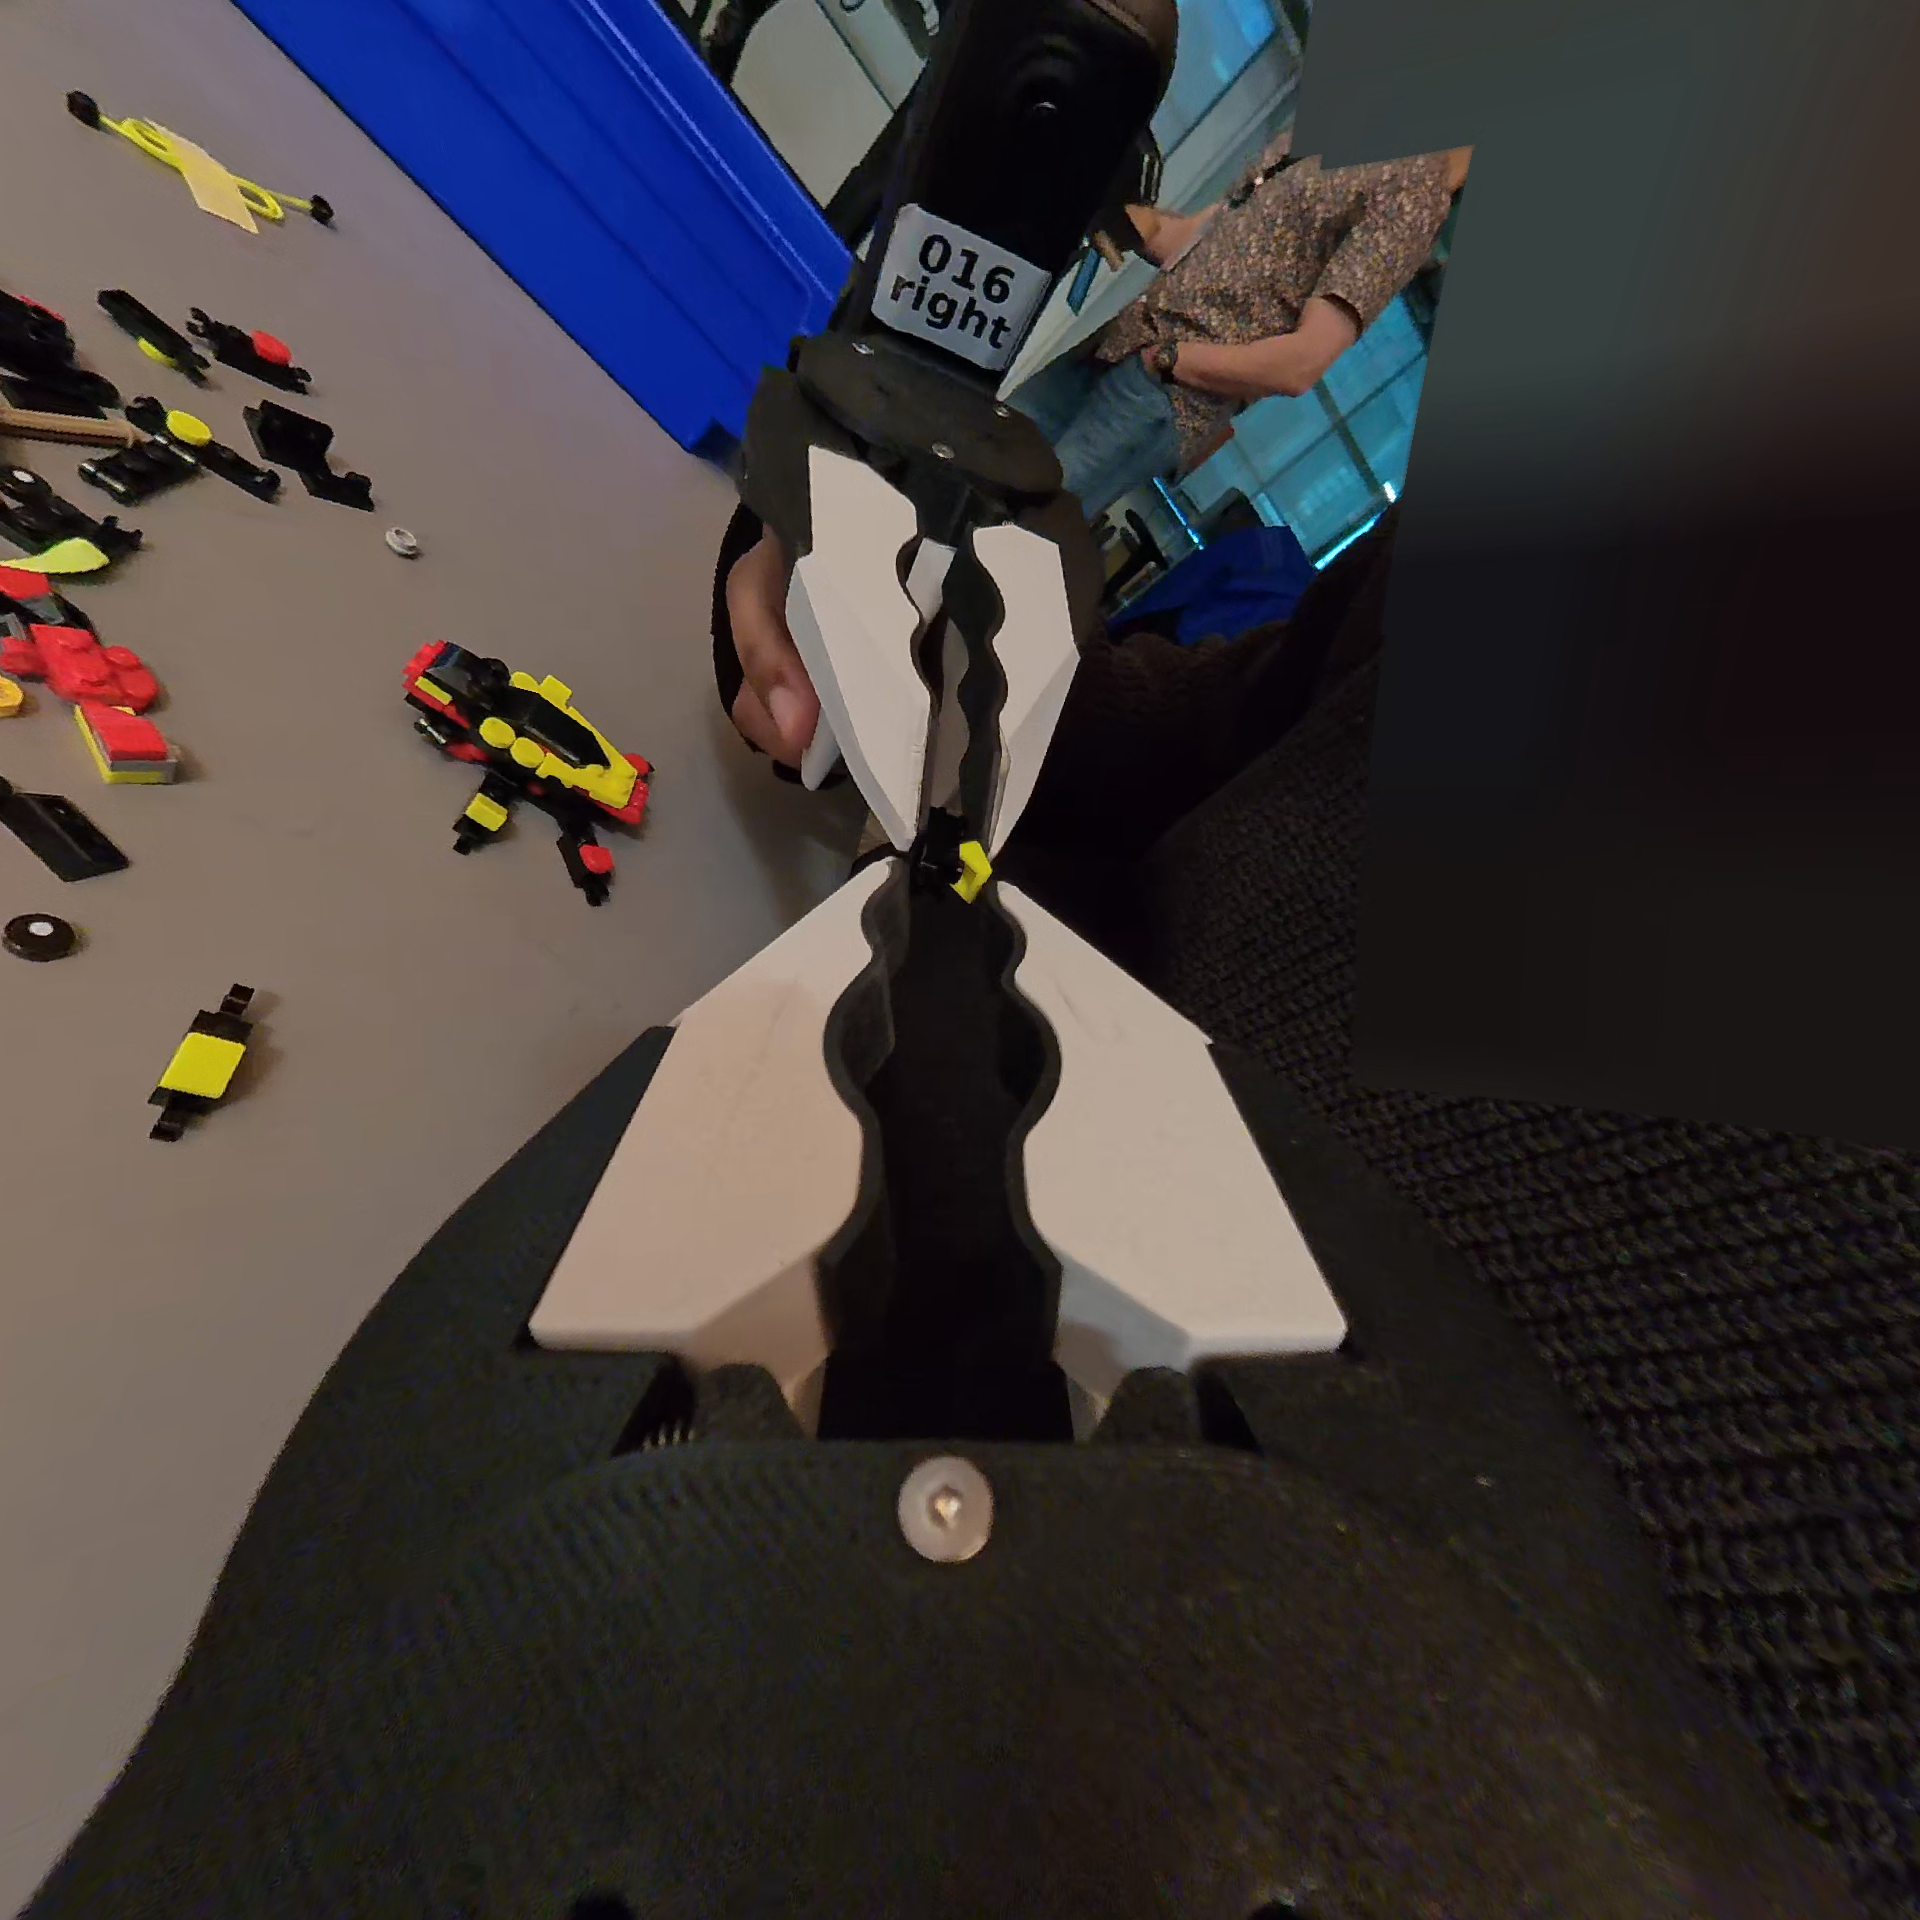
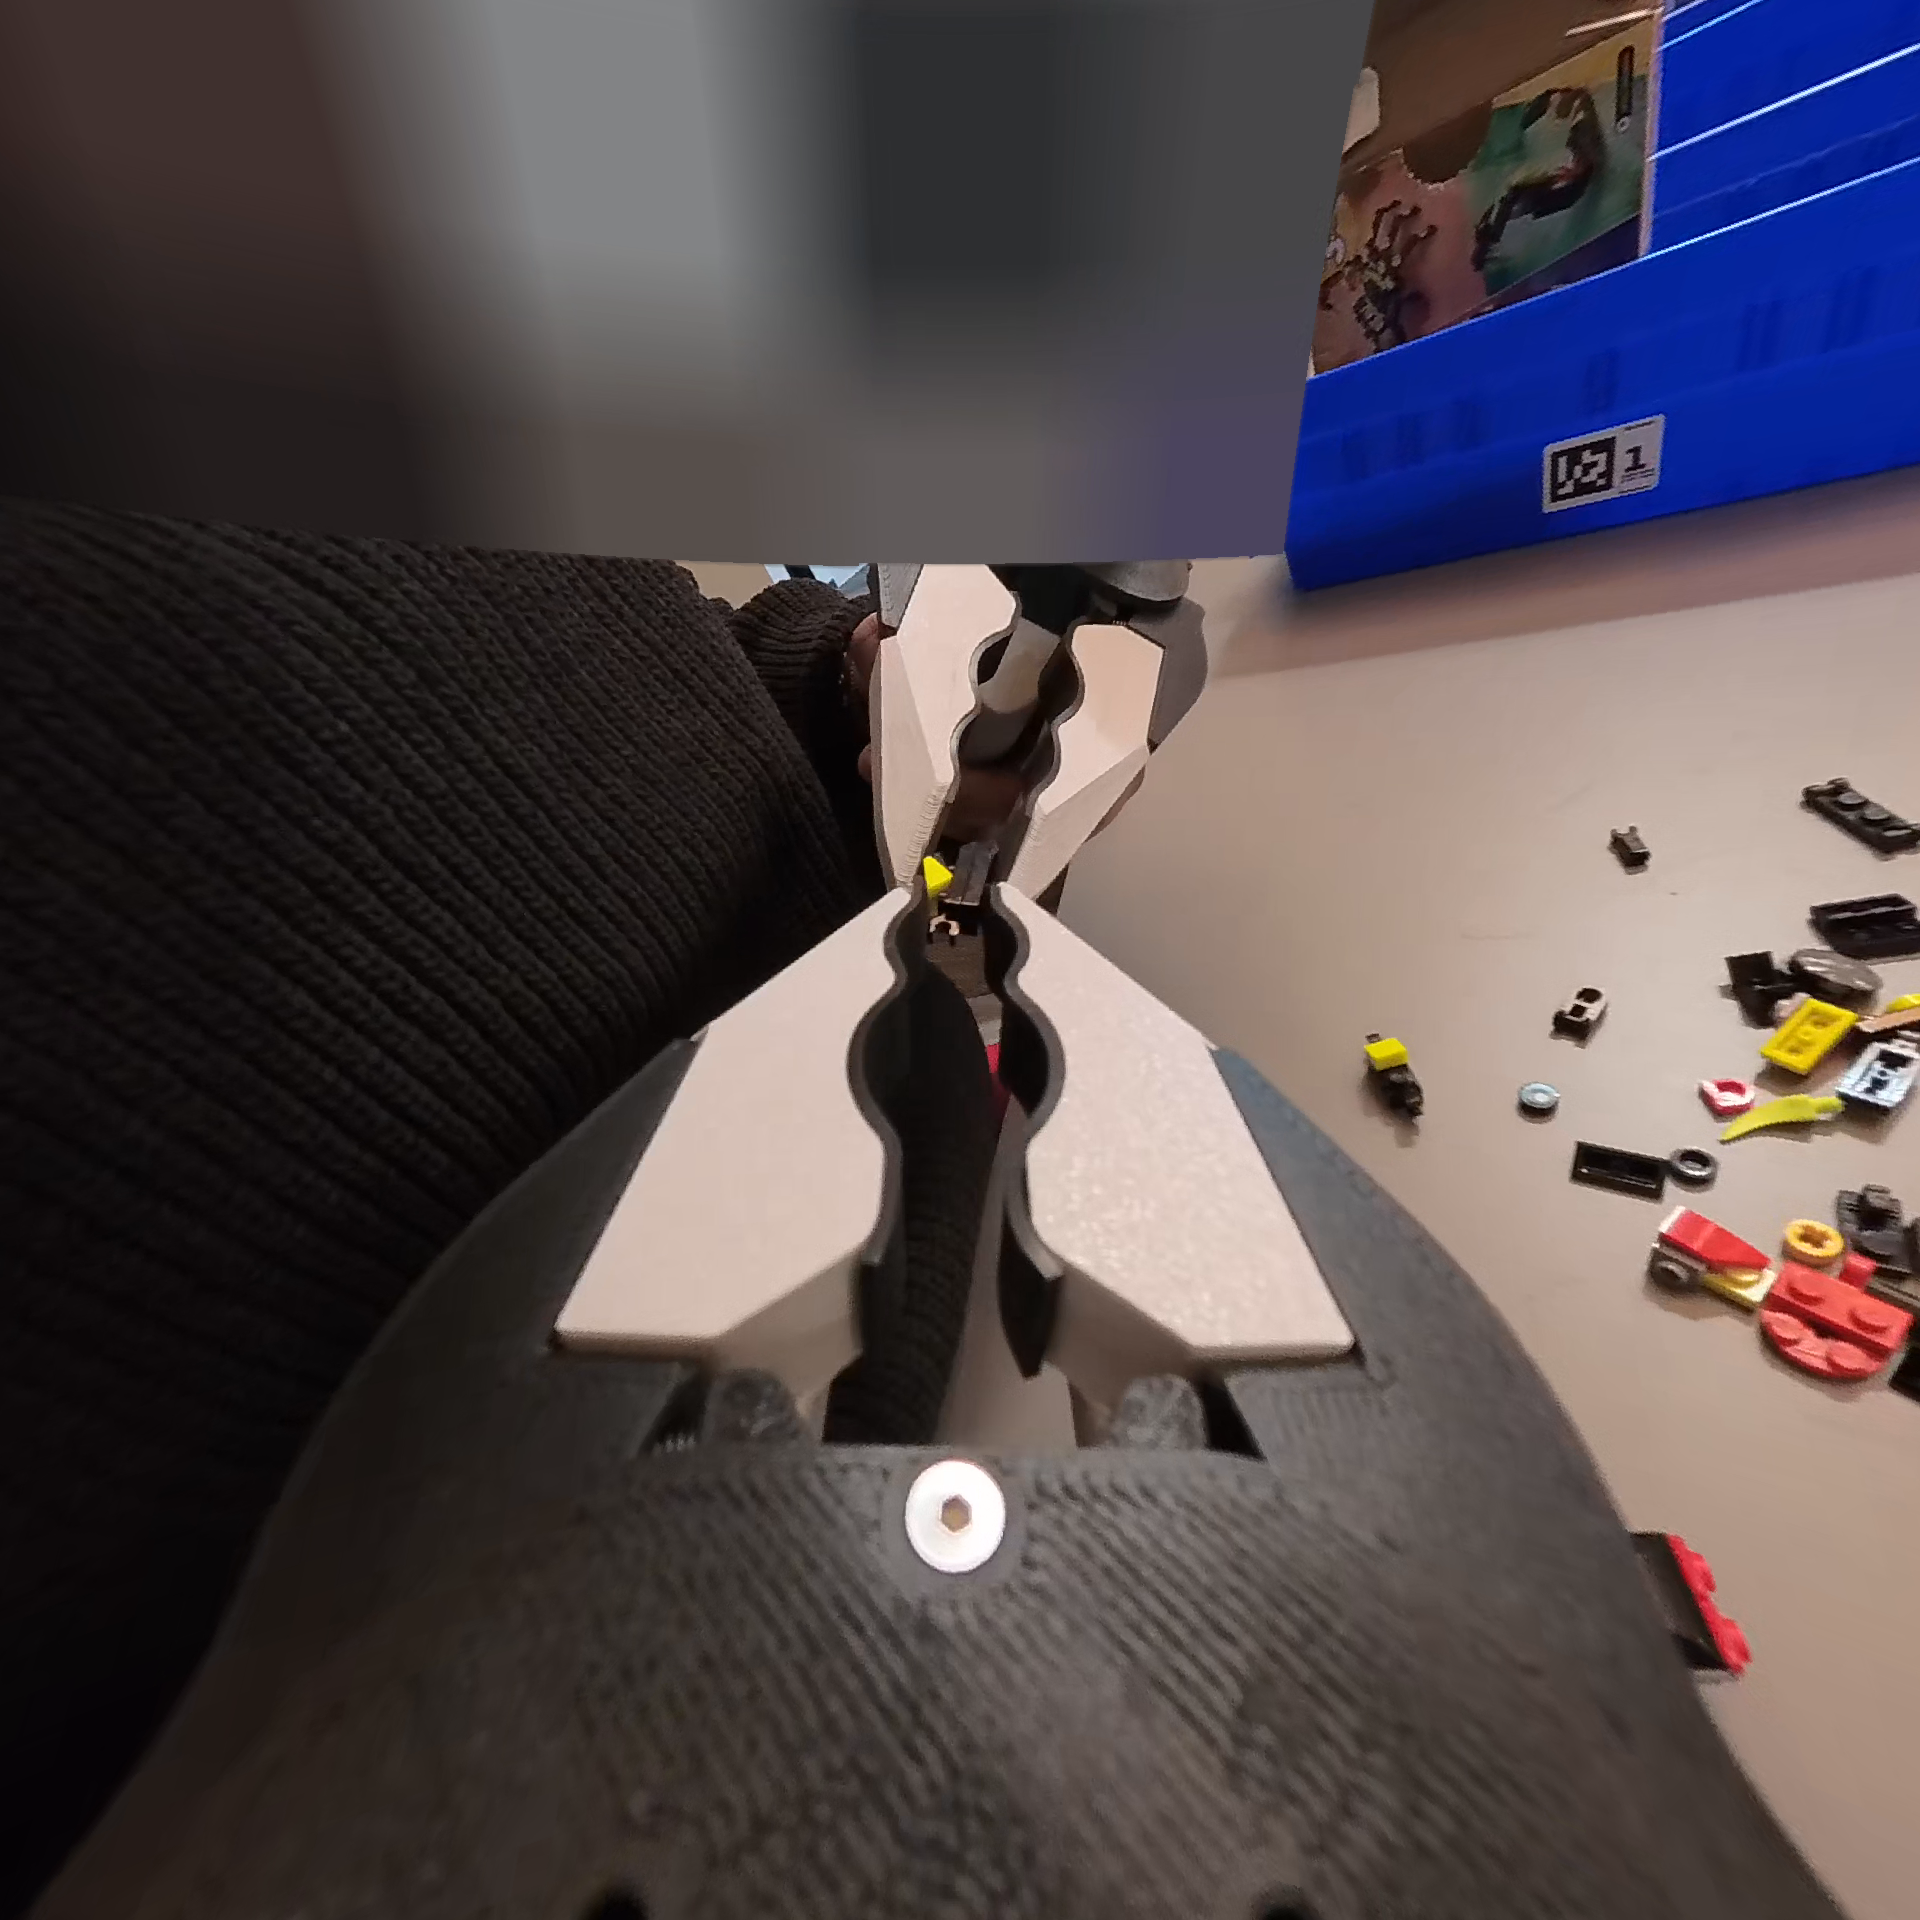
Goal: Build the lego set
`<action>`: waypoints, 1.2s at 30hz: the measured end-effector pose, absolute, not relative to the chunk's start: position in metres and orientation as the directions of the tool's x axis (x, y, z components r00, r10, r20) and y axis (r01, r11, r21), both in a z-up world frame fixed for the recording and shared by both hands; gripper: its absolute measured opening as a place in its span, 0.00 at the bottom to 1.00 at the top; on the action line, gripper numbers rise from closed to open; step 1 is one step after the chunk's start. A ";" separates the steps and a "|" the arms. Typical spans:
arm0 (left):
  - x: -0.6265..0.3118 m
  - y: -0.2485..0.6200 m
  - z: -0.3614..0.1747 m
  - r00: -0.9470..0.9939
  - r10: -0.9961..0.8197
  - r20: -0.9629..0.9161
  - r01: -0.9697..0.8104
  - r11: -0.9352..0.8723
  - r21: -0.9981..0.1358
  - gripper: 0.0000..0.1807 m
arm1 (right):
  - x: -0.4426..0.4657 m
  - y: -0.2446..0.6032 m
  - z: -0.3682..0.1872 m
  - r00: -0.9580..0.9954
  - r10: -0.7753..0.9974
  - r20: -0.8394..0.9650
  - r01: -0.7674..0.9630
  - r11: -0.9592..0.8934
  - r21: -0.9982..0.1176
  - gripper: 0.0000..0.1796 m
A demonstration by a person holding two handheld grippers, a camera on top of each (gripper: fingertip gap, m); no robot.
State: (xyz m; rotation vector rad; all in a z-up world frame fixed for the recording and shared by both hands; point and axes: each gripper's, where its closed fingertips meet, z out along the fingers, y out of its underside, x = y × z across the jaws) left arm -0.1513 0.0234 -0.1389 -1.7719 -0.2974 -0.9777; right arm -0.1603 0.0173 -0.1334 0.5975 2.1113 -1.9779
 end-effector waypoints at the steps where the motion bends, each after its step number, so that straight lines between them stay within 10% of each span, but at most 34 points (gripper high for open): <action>1: -0.151 0.023 -0.140 0.640 -0.239 0.730 0.605 -0.428 -0.671 0.06 | -0.161 0.017 -0.134 -0.901 0.164 -0.402 0.412 0.031 -0.911 0.05; 36: -0.169 0.028 -0.156 0.782 -0.089 0.617 0.535 -0.410 -0.738 0.05 | -0.176 0.023 -0.150 -0.873 0.270 -0.407 0.437 0.061 -0.897 0.06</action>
